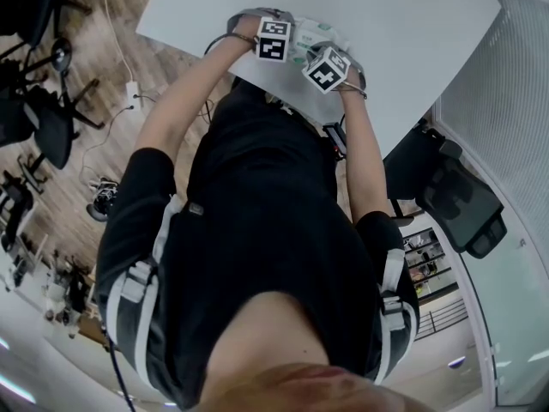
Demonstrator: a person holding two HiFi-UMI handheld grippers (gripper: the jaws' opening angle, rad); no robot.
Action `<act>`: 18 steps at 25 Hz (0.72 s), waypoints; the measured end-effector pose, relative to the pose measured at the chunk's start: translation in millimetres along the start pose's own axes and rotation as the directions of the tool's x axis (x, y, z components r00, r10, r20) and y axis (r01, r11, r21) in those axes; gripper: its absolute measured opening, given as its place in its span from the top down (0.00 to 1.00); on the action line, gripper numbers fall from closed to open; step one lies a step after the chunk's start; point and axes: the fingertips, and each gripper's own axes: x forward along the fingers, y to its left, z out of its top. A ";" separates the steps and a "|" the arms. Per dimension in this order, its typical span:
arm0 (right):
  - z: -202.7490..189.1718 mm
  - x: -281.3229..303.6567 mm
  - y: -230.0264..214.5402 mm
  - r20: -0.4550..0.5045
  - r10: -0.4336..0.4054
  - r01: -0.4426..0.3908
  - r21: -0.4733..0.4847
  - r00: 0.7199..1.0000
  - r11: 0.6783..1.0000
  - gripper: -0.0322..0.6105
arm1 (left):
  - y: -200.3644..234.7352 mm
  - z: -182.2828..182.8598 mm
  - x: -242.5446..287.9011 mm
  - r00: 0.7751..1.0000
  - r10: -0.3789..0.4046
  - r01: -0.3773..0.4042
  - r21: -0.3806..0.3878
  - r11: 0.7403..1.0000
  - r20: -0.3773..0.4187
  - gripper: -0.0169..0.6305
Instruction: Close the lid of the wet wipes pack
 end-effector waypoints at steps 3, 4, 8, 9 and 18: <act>1.1 3.0 -1.0 -0.011 -0.028 0.028 0.001 1.000 1.000 0.84 | 1.4 -0.8 0.2 1.000 0.001 -0.001 0.001 1.000 -0.003 0.68; 1.6 4.1 -0.8 -0.011 -0.040 0.040 0.001 0.999 0.999 0.84 | 1.5 -1.1 0.3 1.000 0.004 -0.004 0.001 1.000 -0.004 0.67; -0.9 6.4 2.0 -0.010 -0.085 0.085 -0.001 0.996 0.996 0.85 | -0.7 -0.8 1.3 1.000 0.021 -0.022 -0.005 1.000 -0.013 0.68; -2.2 5.9 1.5 -0.005 -0.082 0.082 0.015 0.997 0.997 0.85 | -1.0 -0.1 2.0 1.000 0.027 -0.027 -0.007 1.000 -0.015 0.68; -7.0 -38.2 3.4 0.157 -0.097 0.062 0.216 0.983 0.975 0.80 | -13.4 1.0 -10.6 0.996 0.086 -0.089 -0.124 0.988 -0.023 0.68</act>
